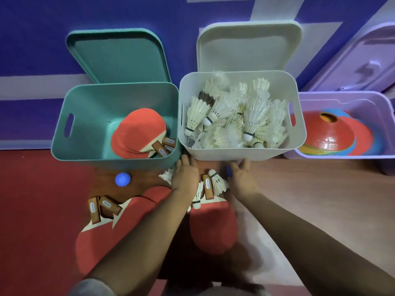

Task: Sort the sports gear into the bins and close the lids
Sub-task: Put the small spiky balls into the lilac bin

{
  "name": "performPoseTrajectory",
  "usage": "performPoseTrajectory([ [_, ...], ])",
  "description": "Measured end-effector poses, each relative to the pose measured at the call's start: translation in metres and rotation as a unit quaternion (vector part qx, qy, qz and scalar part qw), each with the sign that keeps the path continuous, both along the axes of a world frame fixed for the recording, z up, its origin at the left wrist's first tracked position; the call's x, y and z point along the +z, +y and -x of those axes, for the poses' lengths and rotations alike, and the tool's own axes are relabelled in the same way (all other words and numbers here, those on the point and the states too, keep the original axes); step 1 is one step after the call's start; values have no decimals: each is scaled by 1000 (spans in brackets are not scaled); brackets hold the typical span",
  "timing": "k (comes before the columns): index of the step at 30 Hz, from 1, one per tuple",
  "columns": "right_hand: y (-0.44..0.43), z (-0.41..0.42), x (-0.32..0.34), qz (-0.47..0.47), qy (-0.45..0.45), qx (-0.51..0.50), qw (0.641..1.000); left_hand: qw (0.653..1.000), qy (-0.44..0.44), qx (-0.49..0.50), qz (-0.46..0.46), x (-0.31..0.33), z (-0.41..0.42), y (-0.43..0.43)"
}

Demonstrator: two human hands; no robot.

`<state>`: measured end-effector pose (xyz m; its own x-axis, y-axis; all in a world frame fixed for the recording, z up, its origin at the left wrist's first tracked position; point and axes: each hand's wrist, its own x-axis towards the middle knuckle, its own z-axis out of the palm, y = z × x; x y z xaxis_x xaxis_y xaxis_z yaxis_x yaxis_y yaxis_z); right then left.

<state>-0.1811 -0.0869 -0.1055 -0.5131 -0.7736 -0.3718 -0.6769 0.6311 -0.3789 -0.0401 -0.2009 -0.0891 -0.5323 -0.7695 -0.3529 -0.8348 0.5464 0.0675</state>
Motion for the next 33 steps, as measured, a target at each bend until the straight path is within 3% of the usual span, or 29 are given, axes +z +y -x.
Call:
performPoseTrajectory([
  [5,8,8,-2,9,-57,-56,997,999,-20,-18,18,-3,-3,-4],
  [10,21,9,16,94,-73,-94,988,998,-6,-55,19,2,-10,-8],
  [15,35,8,43,157,-73,-141,975,992,123,-20,13,32,-21,5],
  [18,46,10,63,208,-74,-153,963,969,247,26,-4,51,-25,22],
  [22,64,21,89,255,-89,-137,953,937,342,49,-50,71,-12,44],
  [26,97,61,119,278,-104,-115,948,901,407,80,-126,94,30,71],
  [33,184,180,164,307,-94,-118,940,871,462,71,-152,134,163,138],
])
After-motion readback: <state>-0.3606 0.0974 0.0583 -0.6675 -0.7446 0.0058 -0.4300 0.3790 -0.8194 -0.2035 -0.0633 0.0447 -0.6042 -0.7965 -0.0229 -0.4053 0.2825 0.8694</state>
